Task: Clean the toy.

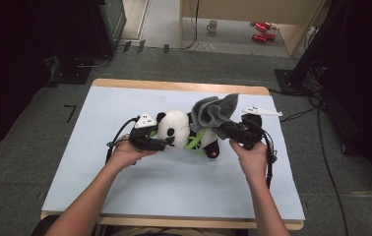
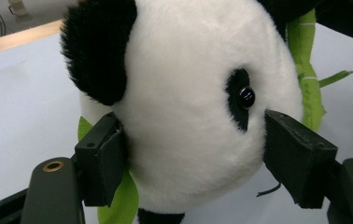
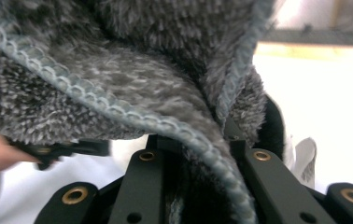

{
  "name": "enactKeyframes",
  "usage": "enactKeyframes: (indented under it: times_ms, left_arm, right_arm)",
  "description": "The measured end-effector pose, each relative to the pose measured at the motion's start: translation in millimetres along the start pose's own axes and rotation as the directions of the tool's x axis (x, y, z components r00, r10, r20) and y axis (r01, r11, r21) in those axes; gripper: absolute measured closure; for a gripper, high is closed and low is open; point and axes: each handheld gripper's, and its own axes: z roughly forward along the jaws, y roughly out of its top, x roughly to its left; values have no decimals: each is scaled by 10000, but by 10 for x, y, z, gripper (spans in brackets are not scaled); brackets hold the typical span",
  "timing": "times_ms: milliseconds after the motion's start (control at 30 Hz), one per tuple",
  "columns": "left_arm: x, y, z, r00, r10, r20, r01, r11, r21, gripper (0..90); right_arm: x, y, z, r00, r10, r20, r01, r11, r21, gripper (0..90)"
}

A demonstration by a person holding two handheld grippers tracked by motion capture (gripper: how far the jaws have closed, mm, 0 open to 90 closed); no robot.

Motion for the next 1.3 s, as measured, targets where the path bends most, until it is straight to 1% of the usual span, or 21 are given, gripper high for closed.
enactKeyframes:
  times_ms: [33, 133, 200, 333, 467, 500, 600, 700, 767, 800, 833, 900, 933, 1000, 1033, 1100, 1133, 1167, 1200, 1233, 1300]
  left_arm:
    - [-9, 1, 1, 10000, -51, -13, 51, 10000, -24, 261]
    - [-5, -1, -11, 9996, -253, 98, 254, 9995, -189, 260]
    - [-6, -5, -16, 9997, -228, 130, 231, 9994, -251, 259]
    - [-19, -20, -30, 9997, 135, -213, -143, 9993, -353, 224]
    - [64, -56, -71, 9990, -345, -271, 331, 9982, -495, 200]
    - [64, -56, -71, 9990, -345, -271, 331, 9982, -495, 194]
    - [193, -171, -84, 9968, -796, -81, 789, 9946, -680, 181]
    - [275, -237, -47, 9927, -1154, 360, 1178, 9905, -709, 181]
    - [313, -267, 3, 9904, -1212, 659, 1256, 9898, -676, 181]
    - [313, -267, 3, 9904, -1212, 659, 1256, 9898, -676, 176]
    - [358, -296, 54, 9815, -1610, 1033, 1682, 9837, -644, 168]
    - [396, -319, 102, 9699, -2040, 1331, 2119, 9761, -483, 152]
    - [396, -319, 102, 9699, -2040, 1331, 2119, 9761, -483, 151]
    - [353, -366, 233, 9763, -1792, 1211, 1792, 9838, 109, 151]
    - [334, -376, 267, 9780, -1708, 1199, 1697, 9853, 196, 151]
    - [282, -386, 329, 9783, -1530, 1396, 1539, 9881, 49, 177]
    - [282, -386, 329, 9783, -1530, 1396, 1539, 9881, 49, 226]
    - [247, -365, 322, 9793, -1450, 1413, 1511, 9880, -332, 280]
    - [247, -365, 322, 9793, -1450, 1413, 1511, 9880, -332, 313]
    - [241, -335, 290, 9789, -1427, 1464, 1543, 9854, -716, 360]
    - [227, -299, 266, 9781, -1454, 1488, 1612, 9819, -997, 444]
  right_arm:
    - [-11, -25, 68, 9998, 16, 218, -22, 9997, 263, 769]
    - [-89, -84, 137, 9987, 38, 499, -51, 9997, 257, 776]
    - [-167, -102, 155, 9973, 181, 716, -209, 9990, 392, 781]
    - [-255, -145, 191, 9967, 513, 631, -541, 9976, 422, 783]
    - [-262, -143, 206, 9976, 418, 560, -440, 9982, 396, 783]
    - [-263, -139, 210, 9975, 420, 565, -443, 9982, 402, 783]
    - [-273, -132, 223, 9978, 396, 540, -418, 9983, 394, 783]
    - [-272, -127, 233, 9978, 327, 575, -351, 9985, 418, 782]
    - [-274, -126, 238, 9980, 290, 558, -314, 9986, 436, 781]
    - [-279, -127, 240, 9981, 295, 536, -318, 9985, 436, 782]
    - [-285, -128, 240, 9982, 289, 518, -312, 9985, 439, 781]
    - [-297, -130, 240, 9980, 304, 557, -330, 9984, 453, 781]
    - [-297, -130, 240, 9980, 304, 557, -330, 9984, 453, 781]
    - [-321, -140, 234, 9976, 354, 598, -382, 9982, 465, 781]
    - [-331, -146, 233, 9972, 364, 647, -395, 9981, 472, 781]
    - [-345, -153, 227, 9971, 407, 643, -437, 9979, 473, 781]
    - [-345, -153, 227, 9971, 407, 643, -437, 9979, 473, 781]
    - [-356, -157, 215, 9967, 421, 700, -454, 9979, 464, 780]
    - [-363, -162, 206, 9959, 464, 775, -503, 9975, 495, 780]
    - [-374, -168, 200, 9954, 488, 827, -533, 9972, 527, 780]
    - [-403, -184, 196, 9942, 590, 901, -643, 9963, 565, 779]
